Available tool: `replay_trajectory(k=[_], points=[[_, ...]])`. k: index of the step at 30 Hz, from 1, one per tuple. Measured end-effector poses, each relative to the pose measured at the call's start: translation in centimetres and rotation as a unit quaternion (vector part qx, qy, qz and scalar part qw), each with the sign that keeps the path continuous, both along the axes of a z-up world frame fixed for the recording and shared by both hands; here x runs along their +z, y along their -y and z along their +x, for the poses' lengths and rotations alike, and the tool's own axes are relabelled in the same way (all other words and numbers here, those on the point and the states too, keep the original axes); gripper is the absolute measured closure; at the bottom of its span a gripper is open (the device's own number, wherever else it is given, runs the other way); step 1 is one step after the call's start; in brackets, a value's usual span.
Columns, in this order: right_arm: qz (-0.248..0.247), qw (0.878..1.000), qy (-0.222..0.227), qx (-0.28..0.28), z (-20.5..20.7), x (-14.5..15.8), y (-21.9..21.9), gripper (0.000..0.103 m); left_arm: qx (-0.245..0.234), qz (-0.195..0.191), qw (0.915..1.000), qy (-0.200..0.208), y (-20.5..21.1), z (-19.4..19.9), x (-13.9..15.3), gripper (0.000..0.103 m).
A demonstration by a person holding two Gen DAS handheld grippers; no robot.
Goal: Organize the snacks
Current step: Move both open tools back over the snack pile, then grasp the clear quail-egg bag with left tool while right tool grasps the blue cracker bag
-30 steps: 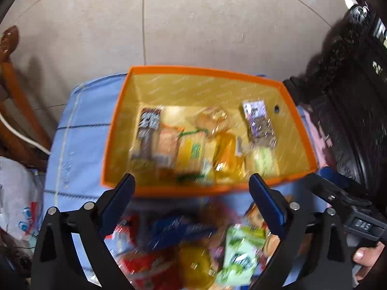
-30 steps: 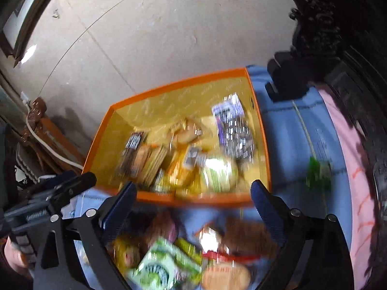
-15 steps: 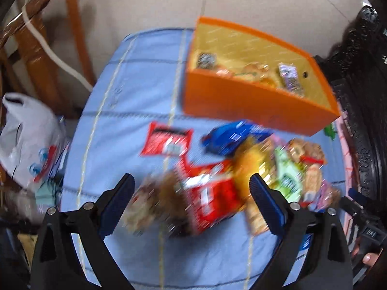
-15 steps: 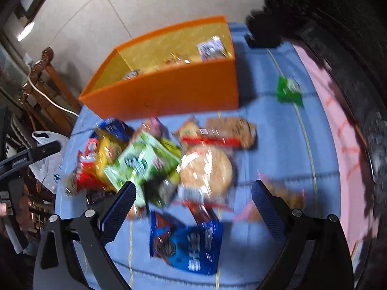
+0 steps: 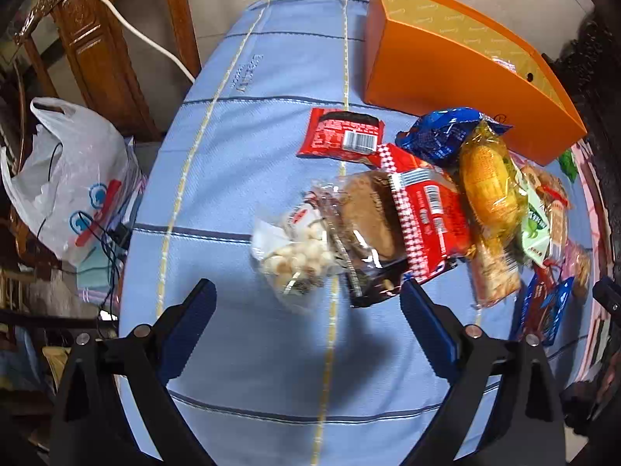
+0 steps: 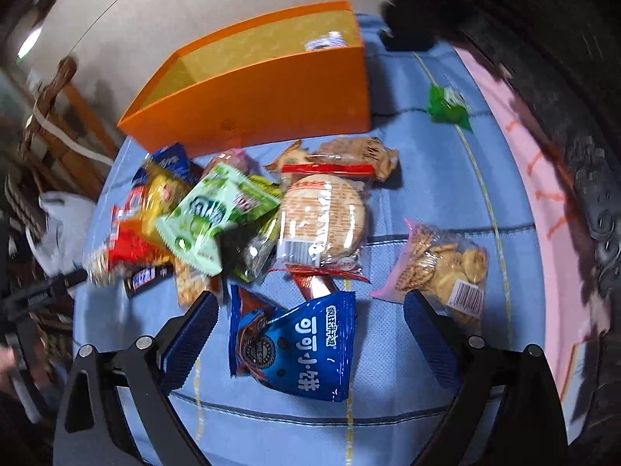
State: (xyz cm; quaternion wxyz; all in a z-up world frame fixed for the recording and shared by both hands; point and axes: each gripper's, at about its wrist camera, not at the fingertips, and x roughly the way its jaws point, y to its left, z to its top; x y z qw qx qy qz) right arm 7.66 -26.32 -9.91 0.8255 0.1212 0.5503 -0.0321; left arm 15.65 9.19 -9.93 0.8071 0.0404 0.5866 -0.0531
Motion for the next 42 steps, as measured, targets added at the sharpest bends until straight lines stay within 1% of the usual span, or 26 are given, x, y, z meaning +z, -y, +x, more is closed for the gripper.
replay_trajectory(k=[2, 5, 9, 11, 15, 17, 18, 19, 20, 21, 23, 25, 26, 28, 30, 32, 34, 35, 36, 37, 38, 39, 40, 41, 42], points=[[-0.003, 1.0, -0.004, 0.008, -0.2, 0.0, -0.5, 0.006, -0.021, 0.017, 0.9994, 0.02, -0.5, -0.2, 0.1, 0.01], [0.003, 1.0, -0.009, 0.004, -0.6, -0.3, -0.5, 0.006, -0.026, 0.026, 0.9992, 0.018, -1.5, 0.2, -0.5, 0.01], [0.017, 1.0, -0.022, -0.012, -1.2, -1.0, -0.3, 0.006, -0.026, 0.032, 0.9991, -0.006, -2.1, 1.0, -2.4, 0.01], [0.021, 0.999, -0.025, -0.02, -1.6, -1.1, -0.1, 0.006, -0.037, 0.031, 0.9987, -0.017, -1.8, 1.2, -3.5, 0.01], [0.037, 0.998, -0.028, -0.046, -2.3, -1.1, 0.7, 0.006, -0.09, 0.064, 0.9936, -0.023, -0.7, 1.9, -5.7, 0.01], [0.041, 0.996, -0.023, -0.077, -2.9, -1.1, 1.5, 0.006, -0.097, 0.083, 0.9913, -0.032, -0.6, 2.7, -6.9, 0.01], [0.04, 0.995, -0.029, -0.082, -3.0, -1.2, 1.6, 0.006, -0.096, 0.08, 0.9915, -0.036, -0.7, 3.2, -7.5, 0.01], [0.035, 0.995, -0.04, -0.083, -3.1, -1.6, 1.6, 0.006, -0.097, 0.067, 0.9923, -0.038, -0.8, 3.4, -7.7, 0.011], [0.03, 0.995, -0.049, -0.08, -3.2, -1.9, 1.6, 0.006, -0.101, 0.054, 0.9928, -0.036, -0.6, 3.6, -7.8, 0.019], [0.022, 0.995, -0.063, -0.071, -3.3, -2.4, 1.2, 0.006, -0.105, 0.038, 0.9931, -0.034, -0.5, 3.6, -7.7, 0.031], [0.021, 0.995, -0.076, -0.055, -3.2, -3.2, 0.5, 0.006, -0.11, 0.008, 0.9935, -0.028, -0.3, 3.6, -7.3, 0.048], [0.033, 0.995, -0.07, -0.058, -2.9, -3.7, -0.1, 0.006, -0.114, 0.001, 0.9932, -0.021, -0.5, 3.6, -7.4, 0.051], [0.047, 0.995, -0.065, -0.065, -2.8, -4.2, -0.3, 0.006, -0.117, -0.004, 0.9929, -0.019, -0.7, 3.6, -7.4, 0.052], [0.06, 0.993, -0.074, -0.075, -2.1, -5.5, -1.0, 0.006, -0.095, -0.03, 0.9945, -0.03, -1.5, 3.9, -7.1, 0.055], [0.04, 0.993, -0.094, -0.062, -1.0, -6.8, -2.2, 0.006, -0.067, -0.062, 0.995, -0.041, -2.6, 4.3, -7.0, 0.056], [0.011, 0.993, -0.112, -0.033, 0.4, -8.1, -4.0, 0.006, -0.04, -0.085, 0.9945, -0.047, -3.6, 4.5, -7.1, 0.056], [-0.003, 0.994, -0.109, -0.009, 1.0, -8.8, -5.3, 0.01, -0.03, -0.093, 0.9941, -0.048, -4.0, 4.3, -7.2, 0.056], [-0.026, 0.994, -0.108, 0.007, 1.3, -8.7, -6.0, 0.014, -0.024, -0.096, 0.9939, -0.049, -4.2, 4.2, -7.2, 0.056], [-0.038, 0.993, -0.107, 0.018, 1.5, -8.3, -6.4, 0.037, -0.021, -0.097, 0.9938, -0.05, -4.4, 4.1, -7.2, 0.056], [-0.029, 0.994, -0.107, 0.021, 1.6, -7.8, -6.4, 0.053, -0.016, -0.101, 0.9933, -0.054, -4.7, 3.9, -7.1, 0.056], [0.0, 0.994, -0.105, 0.02, 1.6, -7.4, -6.0, 0.061, -0.008, -0.112, 0.992, -0.057, -5.1, 3.8, -7.1, 0.056], [0.017, 0.994, -0.104, 0.017, 1.4, -6.7, -5.5, 0.066, -0.002, -0.125, 0.9905, -0.058, -5.9, 3.2, -7.1, 0.056], [0.018, 0.995, -0.096, 0.016, 1.1, -5.9, -5.1, 0.066, 0.003, -0.135, 0.9892, -0.058, -6.5, 3.0, -6.8, 0.056], [0.025, 0.995, -0.092, 0.016, 0.9, -5.4, -4.9, 0.066, 0.005, -0.132, 0.9898, -0.053, -7.0, 2.9, -6.4, 0.056], [0.041, 0.996, -0.082, 0.013, 0.4, -4.3, -4.3, 0.066, 0.007, -0.129, 0.9905, -0.046, -7.2, 2.8, -5.9, 0.056]])
